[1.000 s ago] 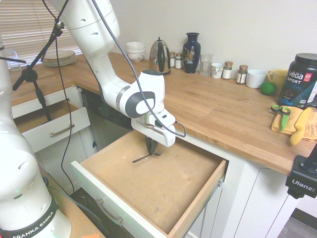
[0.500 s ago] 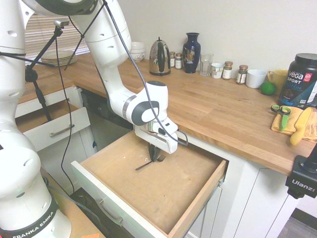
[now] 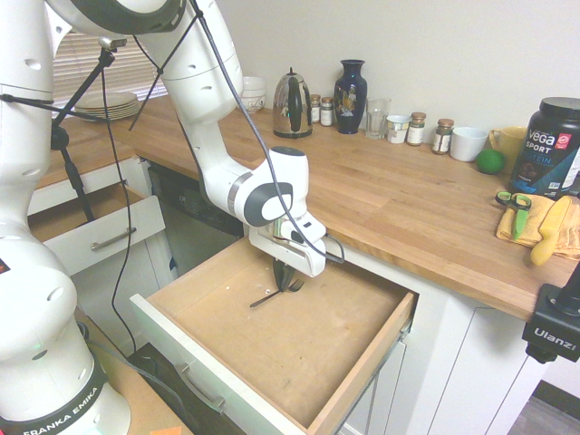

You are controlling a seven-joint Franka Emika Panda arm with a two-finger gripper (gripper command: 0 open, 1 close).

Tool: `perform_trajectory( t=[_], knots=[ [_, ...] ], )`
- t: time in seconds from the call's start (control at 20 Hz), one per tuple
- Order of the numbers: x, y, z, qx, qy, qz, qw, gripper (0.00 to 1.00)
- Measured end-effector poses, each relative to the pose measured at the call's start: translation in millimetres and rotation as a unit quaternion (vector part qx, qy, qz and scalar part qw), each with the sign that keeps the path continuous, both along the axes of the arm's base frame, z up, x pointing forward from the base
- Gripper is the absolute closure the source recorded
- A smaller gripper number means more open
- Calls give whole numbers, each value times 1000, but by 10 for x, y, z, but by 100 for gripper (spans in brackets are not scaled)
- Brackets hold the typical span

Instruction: Put fork in the drawer

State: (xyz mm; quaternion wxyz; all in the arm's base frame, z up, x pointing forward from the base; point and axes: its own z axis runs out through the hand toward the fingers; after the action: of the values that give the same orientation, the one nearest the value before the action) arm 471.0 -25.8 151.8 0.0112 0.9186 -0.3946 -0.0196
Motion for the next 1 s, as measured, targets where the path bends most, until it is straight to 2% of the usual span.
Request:
perform_trajectory(
  t=[0.6, 1.0],
  knots=[
    [-54, -27, -2, 2, -1, -10, 1000, 0],
    [-232, -15, 430, 7, -28, -10, 1000, 0]
  ],
)
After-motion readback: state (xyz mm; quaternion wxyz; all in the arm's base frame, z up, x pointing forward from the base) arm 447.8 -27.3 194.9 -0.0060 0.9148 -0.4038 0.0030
